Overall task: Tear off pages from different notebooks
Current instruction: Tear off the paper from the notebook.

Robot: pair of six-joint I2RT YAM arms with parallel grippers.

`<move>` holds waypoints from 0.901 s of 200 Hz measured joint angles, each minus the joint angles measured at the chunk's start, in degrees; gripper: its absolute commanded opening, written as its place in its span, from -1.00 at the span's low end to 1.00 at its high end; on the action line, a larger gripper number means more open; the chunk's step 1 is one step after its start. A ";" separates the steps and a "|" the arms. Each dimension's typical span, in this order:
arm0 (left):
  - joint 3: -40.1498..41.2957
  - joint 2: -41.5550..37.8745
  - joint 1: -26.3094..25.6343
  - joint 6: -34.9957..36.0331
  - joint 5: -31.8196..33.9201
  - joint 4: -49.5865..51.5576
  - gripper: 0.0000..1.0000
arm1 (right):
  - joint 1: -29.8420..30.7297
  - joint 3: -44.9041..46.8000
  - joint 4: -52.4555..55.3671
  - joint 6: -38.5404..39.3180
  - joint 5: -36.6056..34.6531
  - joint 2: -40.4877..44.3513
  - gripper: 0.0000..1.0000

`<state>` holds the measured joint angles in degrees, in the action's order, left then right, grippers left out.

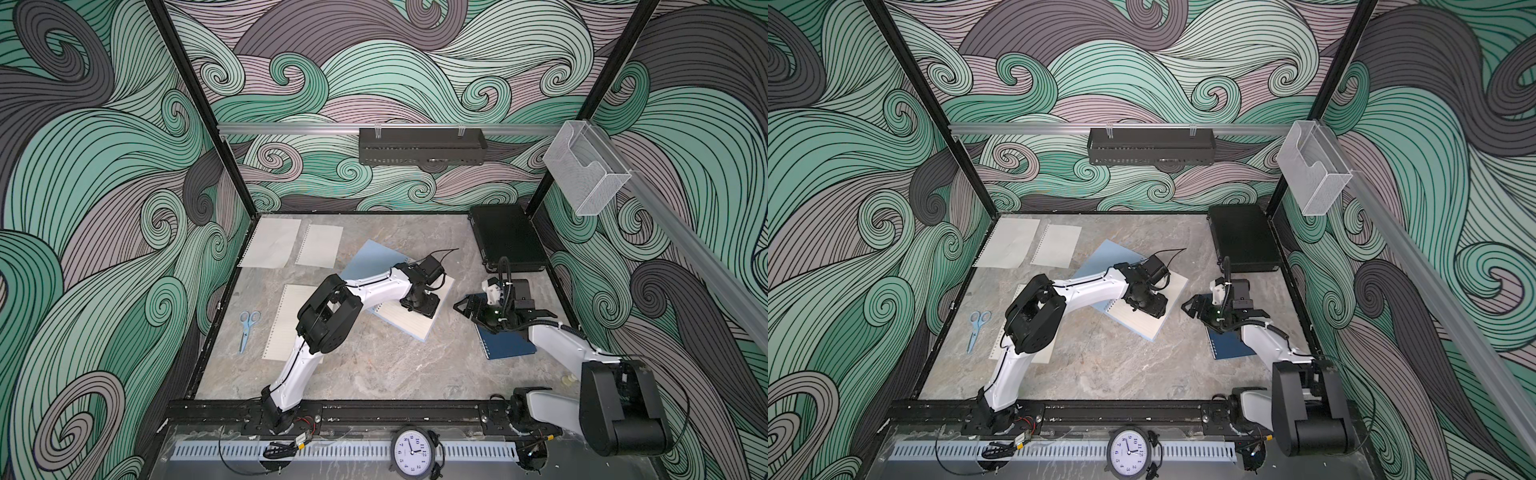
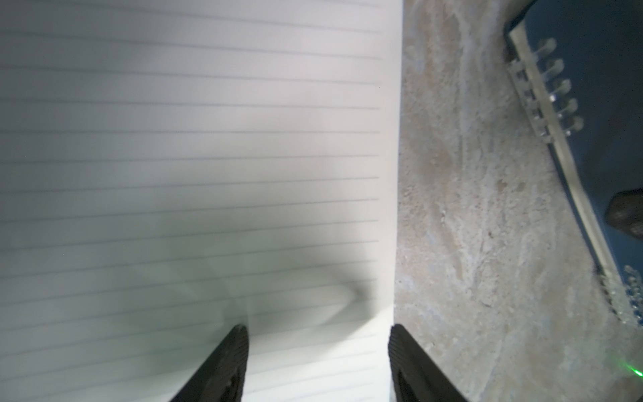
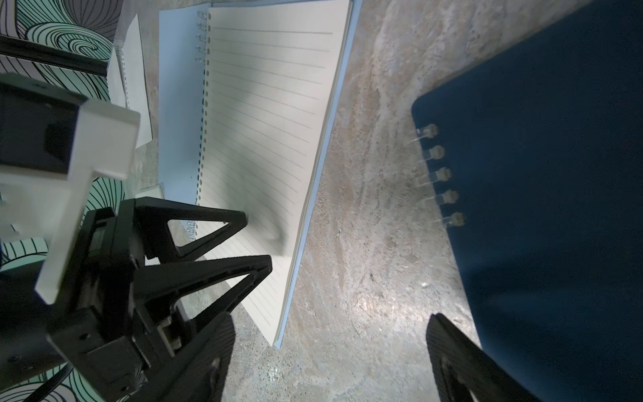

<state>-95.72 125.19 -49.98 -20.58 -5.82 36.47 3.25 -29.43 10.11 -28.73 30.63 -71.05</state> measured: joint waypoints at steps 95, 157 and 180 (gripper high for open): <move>-1.20 -0.04 0.00 7.08 3.08 6.64 0.97 | 0.13 0.26 -0.33 -0.20 1.40 0.70 0.76; -0.72 -0.02 -1.75 10.97 7.43 8.92 0.94 | 4.70 2.67 -3.15 -3.04 1.16 0.70 0.75; 0.07 -0.02 -3.67 11.10 9.38 9.31 0.79 | 7.65 3.78 -5.03 -4.92 0.42 0.74 0.76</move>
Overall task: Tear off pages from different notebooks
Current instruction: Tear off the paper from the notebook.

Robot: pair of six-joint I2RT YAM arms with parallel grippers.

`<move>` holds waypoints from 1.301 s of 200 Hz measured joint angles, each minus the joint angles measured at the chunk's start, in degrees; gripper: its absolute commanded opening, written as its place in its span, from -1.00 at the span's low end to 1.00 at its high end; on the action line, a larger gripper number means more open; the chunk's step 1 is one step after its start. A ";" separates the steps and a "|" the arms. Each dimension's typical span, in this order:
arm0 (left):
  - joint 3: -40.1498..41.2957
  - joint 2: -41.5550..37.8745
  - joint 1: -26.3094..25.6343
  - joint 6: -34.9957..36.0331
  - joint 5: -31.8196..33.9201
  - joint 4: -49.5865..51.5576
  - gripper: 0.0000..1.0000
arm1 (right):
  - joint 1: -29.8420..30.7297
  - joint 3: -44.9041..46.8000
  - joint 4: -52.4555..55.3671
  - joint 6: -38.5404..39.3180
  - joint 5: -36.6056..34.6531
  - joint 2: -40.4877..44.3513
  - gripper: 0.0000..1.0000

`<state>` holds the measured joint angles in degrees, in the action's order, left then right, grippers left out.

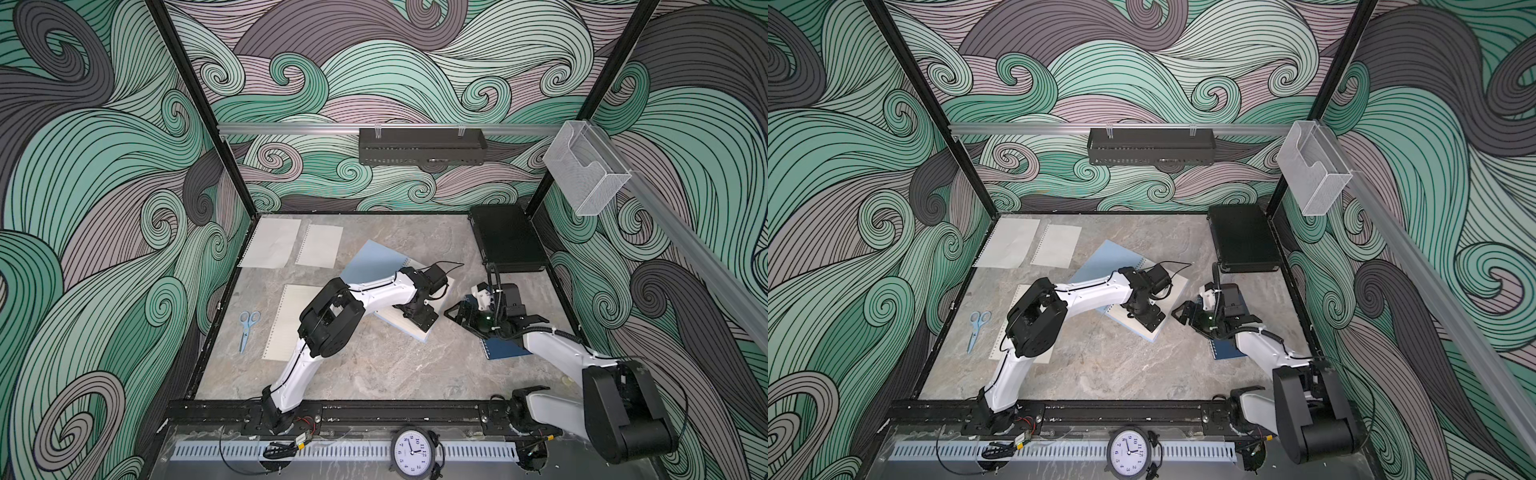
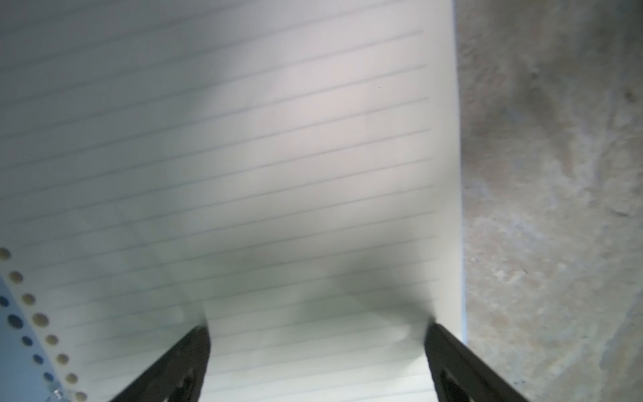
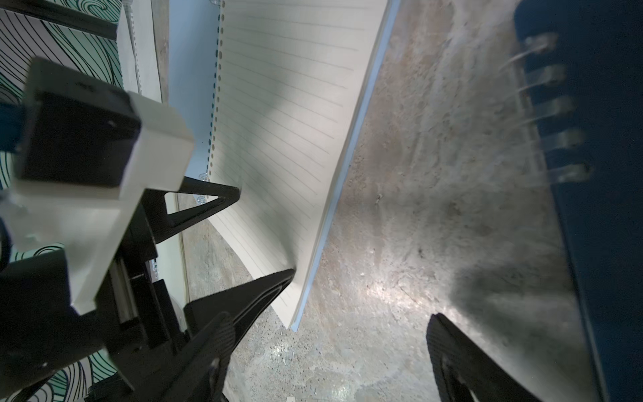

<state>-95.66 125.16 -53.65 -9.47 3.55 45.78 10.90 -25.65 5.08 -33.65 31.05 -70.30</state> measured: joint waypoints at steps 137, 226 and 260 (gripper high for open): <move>6.27 -1.95 -1.53 -1.90 0.31 -5.81 -0.28 | 3.06 1.40 -5.60 -3.50 -1.27 -2.47 0.76; 7.78 -2.34 -0.09 -2.60 -0.57 -7.37 -0.88 | 3.87 1.42 -10.34 -6.34 -1.11 -5.55 0.71; 7.96 -2.34 0.07 -2.84 -0.83 -7.58 -1.00 | 4.33 1.70 -12.79 -8.09 -0.55 -5.68 0.70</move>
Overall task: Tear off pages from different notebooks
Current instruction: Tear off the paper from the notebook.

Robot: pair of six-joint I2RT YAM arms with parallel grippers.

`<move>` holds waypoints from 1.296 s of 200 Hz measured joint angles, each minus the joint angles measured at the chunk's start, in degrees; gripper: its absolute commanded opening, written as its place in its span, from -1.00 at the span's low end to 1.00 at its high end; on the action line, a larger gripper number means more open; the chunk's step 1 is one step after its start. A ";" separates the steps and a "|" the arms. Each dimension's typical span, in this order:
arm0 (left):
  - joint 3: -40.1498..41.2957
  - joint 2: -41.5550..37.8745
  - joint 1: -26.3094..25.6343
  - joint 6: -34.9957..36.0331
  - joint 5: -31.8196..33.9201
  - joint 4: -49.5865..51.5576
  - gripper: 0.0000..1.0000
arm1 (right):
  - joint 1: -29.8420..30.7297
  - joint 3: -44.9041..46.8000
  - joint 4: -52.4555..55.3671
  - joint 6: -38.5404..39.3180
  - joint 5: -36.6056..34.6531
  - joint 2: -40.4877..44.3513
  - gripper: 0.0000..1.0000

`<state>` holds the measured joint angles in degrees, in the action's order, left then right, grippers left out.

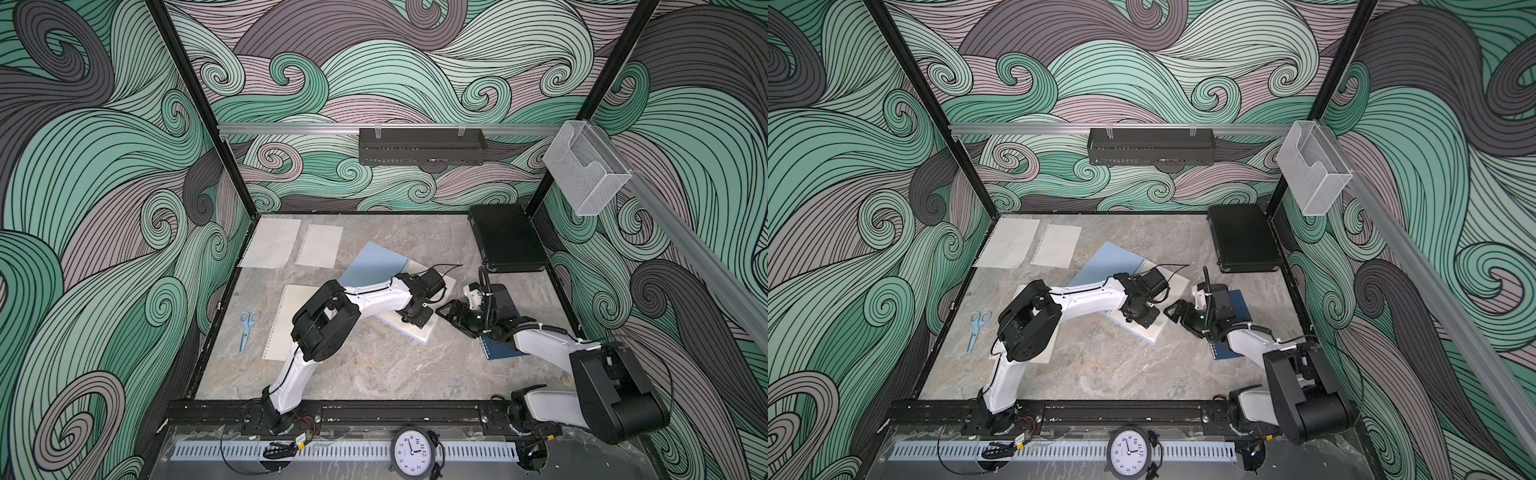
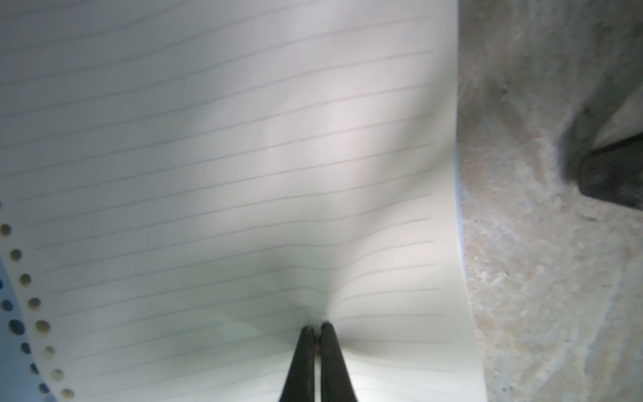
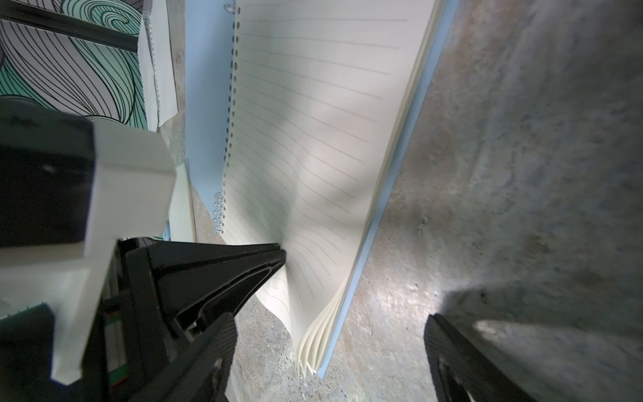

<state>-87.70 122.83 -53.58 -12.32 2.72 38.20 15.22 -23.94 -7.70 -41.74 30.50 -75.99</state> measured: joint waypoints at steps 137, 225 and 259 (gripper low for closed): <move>3.52 0.22 0.87 -7.13 -12.96 -13.25 -1.00 | 0.50 1.14 -4.07 -5.05 0.98 -0.85 0.70; 4.96 0.22 1.53 -8.76 -16.24 -16.70 -1.00 | 0.31 1.11 -3.52 -5.25 0.04 -0.42 0.73; 5.49 0.24 1.57 -8.94 -17.20 -18.21 -1.00 | -0.76 1.11 -3.19 -5.22 0.33 -0.11 0.74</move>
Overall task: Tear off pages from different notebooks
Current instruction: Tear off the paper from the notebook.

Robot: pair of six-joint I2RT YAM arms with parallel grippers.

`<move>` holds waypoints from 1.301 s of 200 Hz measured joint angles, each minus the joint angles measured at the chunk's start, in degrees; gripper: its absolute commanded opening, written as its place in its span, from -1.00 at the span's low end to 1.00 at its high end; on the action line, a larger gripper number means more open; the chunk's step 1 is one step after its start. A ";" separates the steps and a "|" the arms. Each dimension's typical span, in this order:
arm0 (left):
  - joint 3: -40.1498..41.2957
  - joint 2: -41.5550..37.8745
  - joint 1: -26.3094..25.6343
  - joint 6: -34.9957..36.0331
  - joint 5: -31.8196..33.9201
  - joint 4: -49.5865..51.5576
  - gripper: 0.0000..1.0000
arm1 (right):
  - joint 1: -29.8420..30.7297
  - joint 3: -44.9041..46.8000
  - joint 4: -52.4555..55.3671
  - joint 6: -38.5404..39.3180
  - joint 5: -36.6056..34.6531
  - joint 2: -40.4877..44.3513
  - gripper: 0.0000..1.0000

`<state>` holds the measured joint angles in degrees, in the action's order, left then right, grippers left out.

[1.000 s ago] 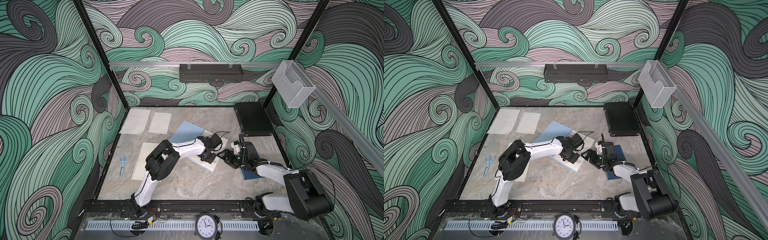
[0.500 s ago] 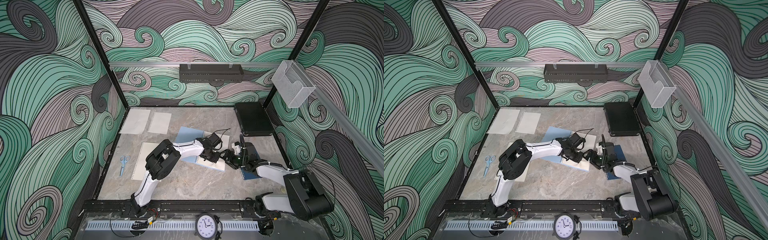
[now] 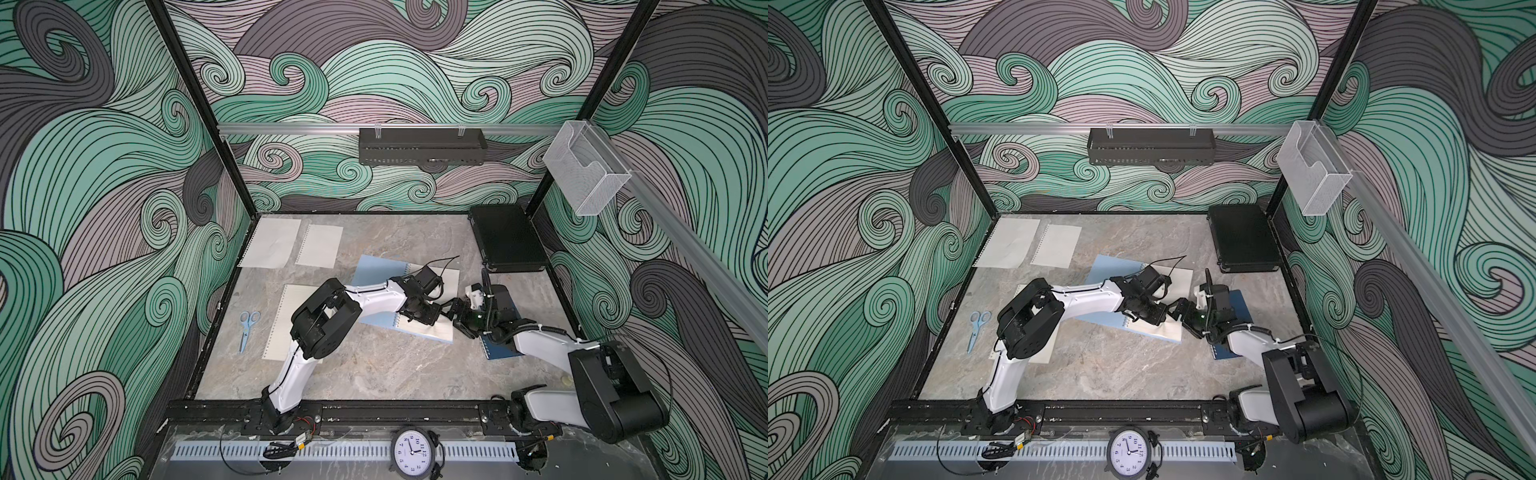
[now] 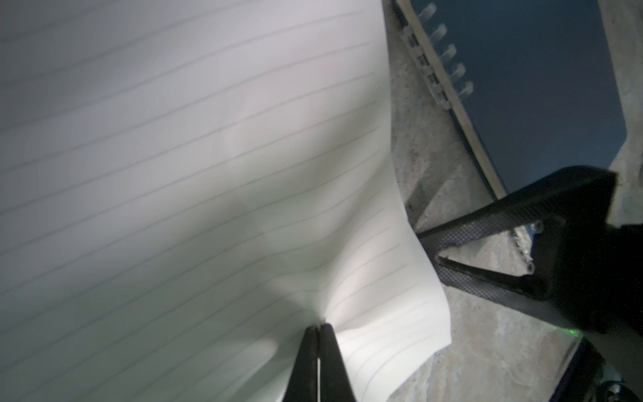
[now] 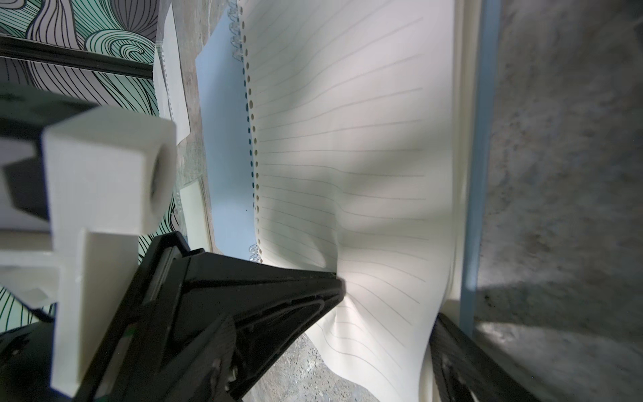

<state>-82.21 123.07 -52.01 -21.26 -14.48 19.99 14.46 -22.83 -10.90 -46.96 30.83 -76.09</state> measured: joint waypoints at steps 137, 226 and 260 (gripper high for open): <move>1.07 0.66 0.00 -0.22 -3.45 -4.39 -1.00 | -4.20 -0.24 0.55 0.94 3.34 0.11 0.75; 2.58 0.96 1.05 -0.39 -7.41 -7.74 -1.00 | -7.04 -0.70 4.39 4.02 4.11 0.66 0.79; 2.91 1.05 1.40 -0.37 -8.41 -8.33 -1.00 | -7.21 -1.27 6.51 5.03 4.02 1.81 0.79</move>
<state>-79.31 124.11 -50.61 -21.63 -22.90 11.66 7.25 -24.10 -4.38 -41.93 34.85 -74.28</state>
